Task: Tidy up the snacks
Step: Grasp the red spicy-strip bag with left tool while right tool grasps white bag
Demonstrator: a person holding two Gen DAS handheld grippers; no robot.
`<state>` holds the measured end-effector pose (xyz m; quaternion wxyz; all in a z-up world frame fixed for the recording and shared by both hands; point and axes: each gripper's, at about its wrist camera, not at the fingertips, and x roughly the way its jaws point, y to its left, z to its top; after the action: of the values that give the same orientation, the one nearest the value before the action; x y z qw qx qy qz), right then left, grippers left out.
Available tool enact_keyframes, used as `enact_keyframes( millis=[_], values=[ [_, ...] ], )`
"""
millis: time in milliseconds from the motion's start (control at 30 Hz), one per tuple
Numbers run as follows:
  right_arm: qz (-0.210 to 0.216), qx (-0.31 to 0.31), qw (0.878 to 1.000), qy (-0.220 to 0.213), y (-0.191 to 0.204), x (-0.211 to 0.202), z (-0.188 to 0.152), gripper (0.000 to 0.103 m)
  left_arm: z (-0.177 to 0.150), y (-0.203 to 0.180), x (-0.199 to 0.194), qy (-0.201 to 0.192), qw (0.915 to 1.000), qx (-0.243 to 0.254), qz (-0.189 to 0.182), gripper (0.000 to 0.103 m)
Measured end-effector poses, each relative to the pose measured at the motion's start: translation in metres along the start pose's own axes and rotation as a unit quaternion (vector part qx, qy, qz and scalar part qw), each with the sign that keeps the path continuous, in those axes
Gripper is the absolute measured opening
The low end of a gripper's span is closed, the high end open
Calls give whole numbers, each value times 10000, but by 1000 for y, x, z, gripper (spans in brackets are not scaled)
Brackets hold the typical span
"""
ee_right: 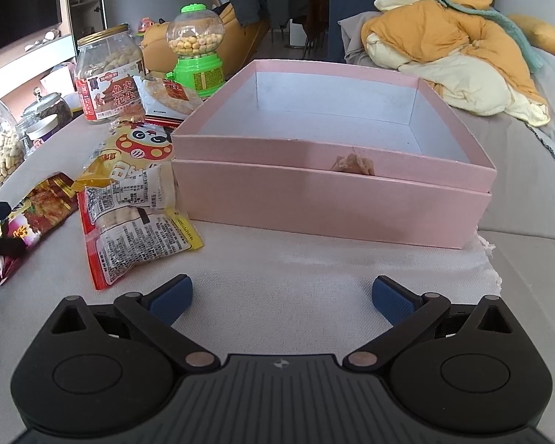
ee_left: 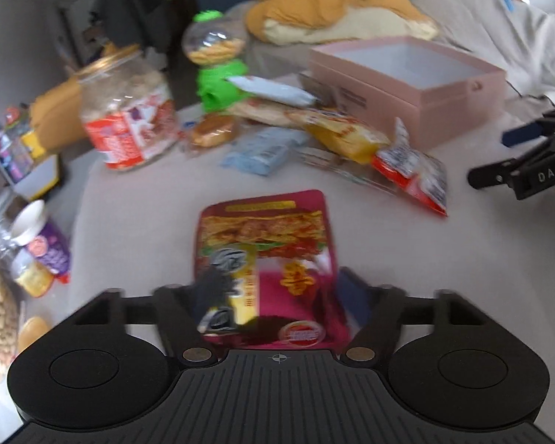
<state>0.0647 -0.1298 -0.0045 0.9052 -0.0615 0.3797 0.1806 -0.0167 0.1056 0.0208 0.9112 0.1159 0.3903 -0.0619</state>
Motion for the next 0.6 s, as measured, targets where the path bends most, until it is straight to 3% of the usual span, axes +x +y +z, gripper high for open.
enact_keyframes(
  millis=[100,267,467,600],
  values=[
    [11,-14,10000,-2,1,-1,0,103,3,6,7,43,9999,-102,2,91],
    [23,-48,10000,-7,2,-2,-1,103,1,38,15,-52,9971,-531,544,92],
    [631,-848,9941,-242,31,-15,0,103,2,73,35,-233,9903,-1340,292,99],
    [902,-1041,9903,-170,63,-5,23,103,5,72,37,-173,9892,-1423,310,98]
  ],
)
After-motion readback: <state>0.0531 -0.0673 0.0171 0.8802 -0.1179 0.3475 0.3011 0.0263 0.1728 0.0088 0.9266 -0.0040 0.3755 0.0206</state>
